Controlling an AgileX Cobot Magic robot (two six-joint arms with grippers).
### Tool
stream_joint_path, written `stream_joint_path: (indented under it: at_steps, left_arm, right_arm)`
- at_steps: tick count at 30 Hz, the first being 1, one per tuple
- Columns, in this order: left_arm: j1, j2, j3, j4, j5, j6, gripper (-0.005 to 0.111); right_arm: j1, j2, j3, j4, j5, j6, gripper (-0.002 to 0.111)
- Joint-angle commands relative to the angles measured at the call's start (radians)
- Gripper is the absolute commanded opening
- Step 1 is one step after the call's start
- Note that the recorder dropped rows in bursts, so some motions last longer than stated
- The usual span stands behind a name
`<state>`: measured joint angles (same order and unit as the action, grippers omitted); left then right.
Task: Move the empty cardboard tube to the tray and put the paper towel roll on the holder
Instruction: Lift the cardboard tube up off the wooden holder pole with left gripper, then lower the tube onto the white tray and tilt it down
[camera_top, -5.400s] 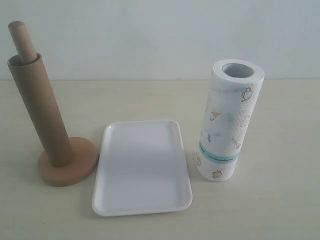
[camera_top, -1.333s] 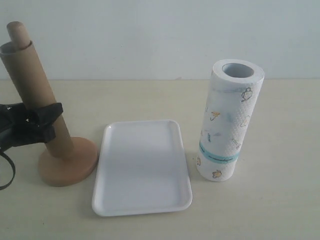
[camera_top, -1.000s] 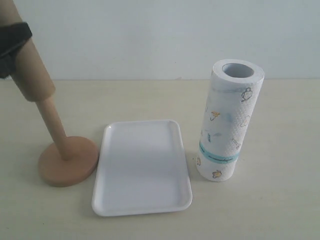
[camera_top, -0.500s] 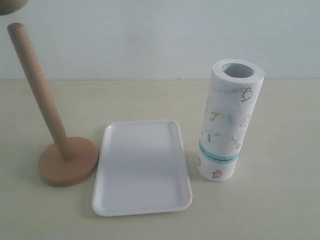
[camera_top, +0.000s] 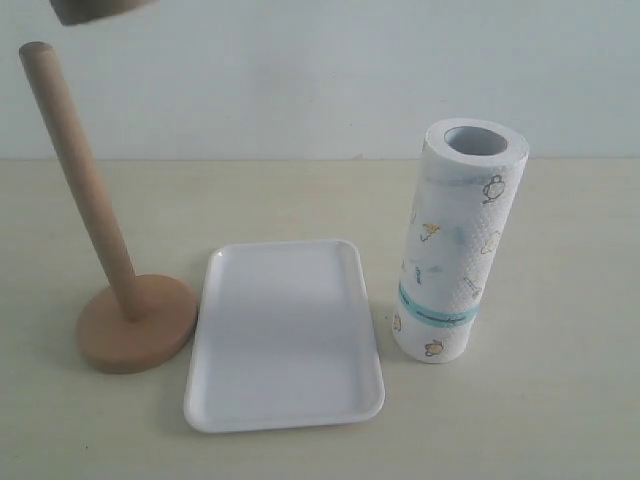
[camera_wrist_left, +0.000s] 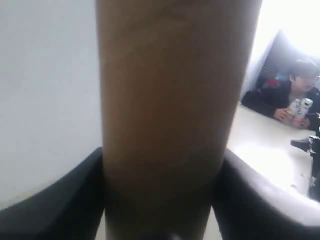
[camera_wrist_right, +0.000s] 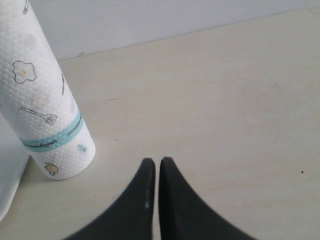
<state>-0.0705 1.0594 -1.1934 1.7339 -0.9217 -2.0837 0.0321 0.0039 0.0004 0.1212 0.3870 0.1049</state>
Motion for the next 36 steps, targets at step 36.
stream_joint_path:
  at_steps: [36]
  left_arm:
    - [-0.419,0.38,0.044,0.01,0.3,-0.018,0.004]
  right_arm:
    - [0.0,-0.004,0.0,-0.002,-0.008,-0.002,0.003]
